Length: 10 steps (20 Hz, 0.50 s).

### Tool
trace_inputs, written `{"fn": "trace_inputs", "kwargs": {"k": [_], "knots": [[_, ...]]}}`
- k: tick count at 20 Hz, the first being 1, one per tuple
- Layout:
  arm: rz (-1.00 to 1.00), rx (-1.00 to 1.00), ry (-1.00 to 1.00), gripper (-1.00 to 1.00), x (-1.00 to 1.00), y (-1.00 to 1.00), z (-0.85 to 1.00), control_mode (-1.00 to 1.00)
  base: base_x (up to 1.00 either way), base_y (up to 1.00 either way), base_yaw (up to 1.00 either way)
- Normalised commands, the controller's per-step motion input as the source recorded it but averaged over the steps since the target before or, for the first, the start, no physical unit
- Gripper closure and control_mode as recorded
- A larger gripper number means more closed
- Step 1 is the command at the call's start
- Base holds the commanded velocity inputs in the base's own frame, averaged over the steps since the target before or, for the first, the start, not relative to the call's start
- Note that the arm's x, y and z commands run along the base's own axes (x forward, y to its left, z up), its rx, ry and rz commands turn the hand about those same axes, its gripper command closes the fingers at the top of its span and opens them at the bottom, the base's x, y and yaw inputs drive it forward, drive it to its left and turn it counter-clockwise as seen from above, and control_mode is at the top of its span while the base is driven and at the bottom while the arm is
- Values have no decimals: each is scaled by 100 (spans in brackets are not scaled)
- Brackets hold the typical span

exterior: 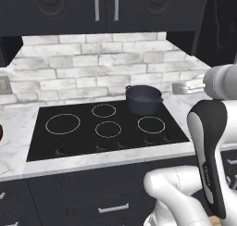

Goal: Open the cabinet and move the ladle to the pot. Then close the cabinet.

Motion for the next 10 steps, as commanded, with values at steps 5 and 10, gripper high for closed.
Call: {"fn": "trace_inputs", "kwargs": {"k": [5, 10], "knots": [[0, 0, 0, 100, 0, 0, 0, 100, 33, 18, 0], [0, 0, 0, 100, 0, 0, 0, 100, 41, 25, 0]]}}
